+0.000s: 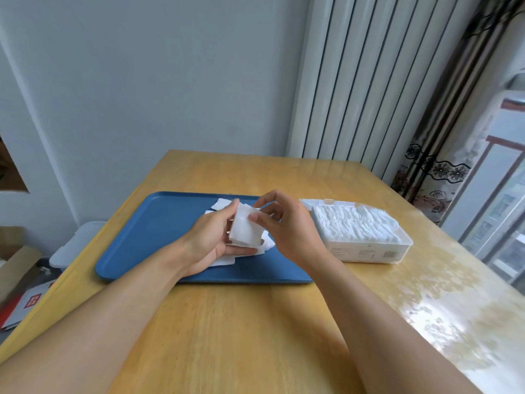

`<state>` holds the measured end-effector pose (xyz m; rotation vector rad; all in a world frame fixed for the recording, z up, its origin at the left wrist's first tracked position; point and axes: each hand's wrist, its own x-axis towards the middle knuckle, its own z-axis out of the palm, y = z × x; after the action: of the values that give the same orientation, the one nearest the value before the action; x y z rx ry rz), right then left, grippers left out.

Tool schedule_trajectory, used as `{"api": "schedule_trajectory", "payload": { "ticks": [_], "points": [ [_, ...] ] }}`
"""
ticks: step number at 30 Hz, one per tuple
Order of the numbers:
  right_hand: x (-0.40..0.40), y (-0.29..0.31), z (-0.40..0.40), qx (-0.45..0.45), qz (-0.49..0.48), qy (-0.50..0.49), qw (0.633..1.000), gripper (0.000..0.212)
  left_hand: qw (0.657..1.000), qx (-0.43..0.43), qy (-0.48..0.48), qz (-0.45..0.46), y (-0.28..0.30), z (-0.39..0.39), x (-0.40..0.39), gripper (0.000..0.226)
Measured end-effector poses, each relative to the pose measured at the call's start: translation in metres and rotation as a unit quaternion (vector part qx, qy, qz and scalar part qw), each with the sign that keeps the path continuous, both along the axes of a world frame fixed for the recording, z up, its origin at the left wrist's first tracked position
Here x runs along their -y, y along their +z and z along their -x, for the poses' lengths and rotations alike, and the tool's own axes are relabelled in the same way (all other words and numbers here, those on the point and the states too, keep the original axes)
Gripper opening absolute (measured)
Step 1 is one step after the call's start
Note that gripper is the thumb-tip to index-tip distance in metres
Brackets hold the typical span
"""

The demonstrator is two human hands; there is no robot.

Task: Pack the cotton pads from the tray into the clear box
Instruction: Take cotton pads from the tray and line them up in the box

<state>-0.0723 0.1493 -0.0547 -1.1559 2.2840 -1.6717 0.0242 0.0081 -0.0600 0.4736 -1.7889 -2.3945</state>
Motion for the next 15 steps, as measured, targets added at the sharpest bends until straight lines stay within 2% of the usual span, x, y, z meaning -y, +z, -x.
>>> {"api": "schedule_trajectory", "payload": {
  "ticks": [2,4,5,8,12,15],
  "points": [
    [0.0,-0.001,0.001,-0.018,-0.002,-0.02,1.0,0.016,0.999,-0.006,-0.039,0.014,0.0,-0.001,0.0,0.048],
    [-0.003,0.0,0.002,-0.039,-0.014,-0.042,0.998,0.015,0.996,-0.018,-0.058,0.071,-0.001,-0.002,0.001,0.032],
    [-0.004,0.003,0.002,-0.05,-0.035,-0.05,0.997,0.015,0.993,-0.023,-0.064,0.095,-0.002,-0.003,0.001,0.031],
    [-0.012,0.01,0.006,-0.062,-0.124,-0.036,0.99,0.032,0.988,-0.033,-0.072,0.136,0.0,-0.003,-0.001,0.045],
    [-0.017,0.024,0.006,-0.056,-0.155,0.002,0.986,0.02,0.988,-0.052,-0.056,0.132,0.005,-0.009,-0.003,0.074],
    [-0.031,0.048,0.012,-0.06,-0.119,0.012,0.991,0.026,0.976,-0.072,-0.042,0.2,0.023,-0.003,-0.019,0.063]
  ]
}}
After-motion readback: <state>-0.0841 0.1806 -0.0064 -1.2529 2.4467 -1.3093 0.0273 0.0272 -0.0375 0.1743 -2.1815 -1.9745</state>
